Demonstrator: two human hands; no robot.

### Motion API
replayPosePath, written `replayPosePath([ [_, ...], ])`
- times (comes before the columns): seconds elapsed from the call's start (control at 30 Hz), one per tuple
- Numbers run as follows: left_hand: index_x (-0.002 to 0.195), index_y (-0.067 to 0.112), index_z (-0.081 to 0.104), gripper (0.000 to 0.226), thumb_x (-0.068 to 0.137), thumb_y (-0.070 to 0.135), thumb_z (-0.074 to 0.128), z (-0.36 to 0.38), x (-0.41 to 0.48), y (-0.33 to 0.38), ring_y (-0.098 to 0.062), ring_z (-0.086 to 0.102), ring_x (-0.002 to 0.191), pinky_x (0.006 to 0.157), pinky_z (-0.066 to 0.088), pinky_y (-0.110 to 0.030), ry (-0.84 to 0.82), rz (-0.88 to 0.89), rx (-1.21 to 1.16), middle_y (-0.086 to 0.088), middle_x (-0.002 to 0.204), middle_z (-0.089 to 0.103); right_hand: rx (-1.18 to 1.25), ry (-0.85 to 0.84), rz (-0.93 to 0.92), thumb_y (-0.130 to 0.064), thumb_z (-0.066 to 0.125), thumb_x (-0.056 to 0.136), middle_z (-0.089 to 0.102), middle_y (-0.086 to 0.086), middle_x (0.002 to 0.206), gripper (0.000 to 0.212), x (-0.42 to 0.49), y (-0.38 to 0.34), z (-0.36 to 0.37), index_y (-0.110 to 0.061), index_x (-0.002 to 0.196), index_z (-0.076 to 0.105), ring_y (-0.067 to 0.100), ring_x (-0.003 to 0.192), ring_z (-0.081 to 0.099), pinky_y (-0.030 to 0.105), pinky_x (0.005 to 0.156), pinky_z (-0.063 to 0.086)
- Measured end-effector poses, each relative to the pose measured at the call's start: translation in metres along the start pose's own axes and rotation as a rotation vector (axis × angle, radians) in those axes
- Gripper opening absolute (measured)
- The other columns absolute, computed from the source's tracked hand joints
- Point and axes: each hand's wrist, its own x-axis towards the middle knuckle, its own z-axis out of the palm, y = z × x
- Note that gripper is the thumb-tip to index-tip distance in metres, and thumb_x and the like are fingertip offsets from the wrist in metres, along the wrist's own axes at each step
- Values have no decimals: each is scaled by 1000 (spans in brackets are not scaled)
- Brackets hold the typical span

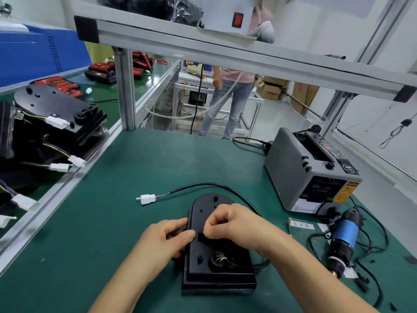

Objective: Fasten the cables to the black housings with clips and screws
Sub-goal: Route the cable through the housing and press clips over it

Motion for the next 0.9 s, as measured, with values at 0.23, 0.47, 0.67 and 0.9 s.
replayPosePath([
  [0.23,119,20,65,34,84,17,69,0,-1,0,-2,57,57,58,48,-14,-1,21,-9,-11,95,71,-30,71,27,-24,69,82,59,-14,72,20,0,1,3,-28,63,64,3,62,51,8,53,39],
  [0.47,119,20,65,36,84,18,69,0,1,-2,-7,56,60,60,49,-16,6,21,-18,-14,97,70,38,86,48,-23,68,81,59,-6,67,22,-2,0,6,-26,60,63,8,58,49,13,49,38],
  [0.67,117,22,66,35,83,18,70,0,2,-4,-10,58,64,62,51,-18,7,10,-32,-14,98,70,-77,80,43,-25,65,83,59,-18,61,28,-1,-1,8,-30,57,60,2,74,47,13,62,38],
  [0.9,119,21,65,38,82,20,72,-1,3,-8,-6,60,62,63,52,-18,7,-5,-42,-7,96,70,-151,154,6,-28,61,84,59,-7,75,25,-1,4,15,-26,59,59,15,83,45,19,70,33],
])
